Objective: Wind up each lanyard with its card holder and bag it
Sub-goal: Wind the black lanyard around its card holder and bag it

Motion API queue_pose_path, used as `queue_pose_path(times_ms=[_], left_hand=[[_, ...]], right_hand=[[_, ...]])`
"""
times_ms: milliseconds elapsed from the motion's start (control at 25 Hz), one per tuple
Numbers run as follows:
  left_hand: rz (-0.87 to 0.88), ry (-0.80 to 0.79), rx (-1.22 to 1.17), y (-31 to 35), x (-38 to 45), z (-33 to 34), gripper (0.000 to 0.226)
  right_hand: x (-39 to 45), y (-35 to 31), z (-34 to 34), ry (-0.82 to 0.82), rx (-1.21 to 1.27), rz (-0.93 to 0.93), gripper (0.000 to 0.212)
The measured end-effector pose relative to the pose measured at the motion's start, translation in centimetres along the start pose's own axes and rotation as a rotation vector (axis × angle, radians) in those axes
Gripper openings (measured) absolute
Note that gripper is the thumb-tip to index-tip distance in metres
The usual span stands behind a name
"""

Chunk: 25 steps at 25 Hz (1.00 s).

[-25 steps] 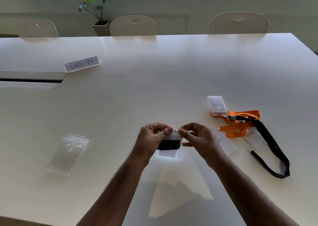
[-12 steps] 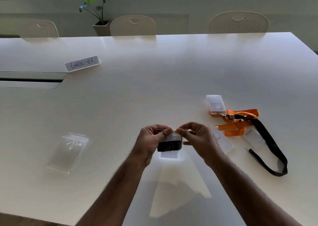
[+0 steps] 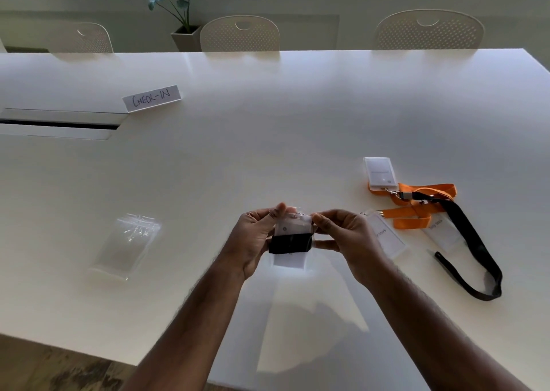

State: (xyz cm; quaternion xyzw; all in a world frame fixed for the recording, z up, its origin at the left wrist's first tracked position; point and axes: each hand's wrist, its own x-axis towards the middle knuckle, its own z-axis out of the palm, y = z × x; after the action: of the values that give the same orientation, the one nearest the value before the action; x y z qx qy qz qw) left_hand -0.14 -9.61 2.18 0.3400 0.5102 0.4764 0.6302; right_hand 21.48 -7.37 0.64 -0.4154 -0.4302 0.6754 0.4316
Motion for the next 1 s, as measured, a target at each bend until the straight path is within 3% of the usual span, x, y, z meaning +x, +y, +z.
queue_pose_path(times_ms=[200,320,600,680,1000], left_hand=[[0.031,0.085,0.146,-0.3,-0.8,-1.9,0.037],[-0.004,0.128,0.21,-1.0,-1.6,-4.0,0.029],[0.007,0.212,0.163,-2.0,-3.7,-8.0,0.033],[0.017,0.249,0.183,-1.9,-4.0,-9.4,0.033],[0.017,0.357,0.276,-1.3,-4.7,-13.4,0.03]], right_hand=[[0.2,1.8,1.4,-0.001,0.071,0.076,0.031],[0.0,3.1,2.7,0.002,0.127,0.117,0.03],[-0.7,5.6,6.1,-0.056,0.198,0.187,0.026],[-1.0,6.0,7.3,-0.086,0.122,0.174,0.025],[-1.0,6.2,11.3,-0.148,-0.39,0.061,0.06]])
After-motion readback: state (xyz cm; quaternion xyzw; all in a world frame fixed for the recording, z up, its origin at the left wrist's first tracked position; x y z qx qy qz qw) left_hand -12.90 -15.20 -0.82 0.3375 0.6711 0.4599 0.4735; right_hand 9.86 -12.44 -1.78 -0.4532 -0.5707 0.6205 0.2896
